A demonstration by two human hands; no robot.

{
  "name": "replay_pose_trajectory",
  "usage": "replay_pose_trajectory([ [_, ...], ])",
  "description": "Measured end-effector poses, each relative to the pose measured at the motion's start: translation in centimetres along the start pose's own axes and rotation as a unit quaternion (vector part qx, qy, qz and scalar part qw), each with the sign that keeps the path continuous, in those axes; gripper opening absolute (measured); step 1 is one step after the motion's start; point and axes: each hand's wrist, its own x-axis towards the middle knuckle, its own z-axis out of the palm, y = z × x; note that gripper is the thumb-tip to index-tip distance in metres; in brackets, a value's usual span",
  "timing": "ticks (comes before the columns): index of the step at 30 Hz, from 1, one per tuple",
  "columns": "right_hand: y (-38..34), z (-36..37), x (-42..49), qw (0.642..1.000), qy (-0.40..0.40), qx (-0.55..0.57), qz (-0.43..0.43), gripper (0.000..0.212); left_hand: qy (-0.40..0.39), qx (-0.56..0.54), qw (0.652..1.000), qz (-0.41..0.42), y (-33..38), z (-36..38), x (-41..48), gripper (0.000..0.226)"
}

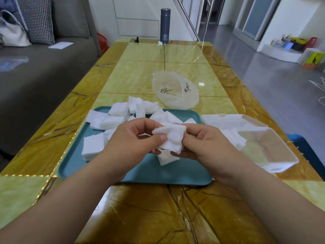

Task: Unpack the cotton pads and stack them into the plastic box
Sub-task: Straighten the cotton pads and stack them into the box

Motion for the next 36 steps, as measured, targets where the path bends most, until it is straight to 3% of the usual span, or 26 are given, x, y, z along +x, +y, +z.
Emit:
replay_pose_trajectory([
  [8,-0.4,-0.3,-0.2,0.998,-0.046,0.037,0.018,0.035,0.052,-0.001,0.999,-0.011,0.0,0.1,0.0,0.014],
  [15,0.1,-0.4,0.3,0.998,0.014,0.06,0.031,0.028,0.065,-0.034,0.997,-0.026,-0.1,-0.2,0.2,0.006],
  [25,0.5,-0.6,0.6,0.994,0.099,0.024,0.027,0.026,0.067,0.01,0.998,0.001,-0.1,-0.4,0.4,0.007],
  [29,0.6,-0.8,0.7,0.991,0.132,0.001,0.02,0.025,0.019,-0.001,1.0,0.0,0.5,-1.0,0.2,0.011],
  [32,0.5,-0.6,0.6,0.993,0.115,-0.007,0.012,0.025,-0.014,0.031,0.999,0.004,0.6,-0.9,0.0,0.009],
  [36,0.5,-0.3,0.5,0.998,0.058,-0.02,0.005,0.025,0.0,0.047,0.999,0.008,0.4,-0.6,0.2,0.007],
])
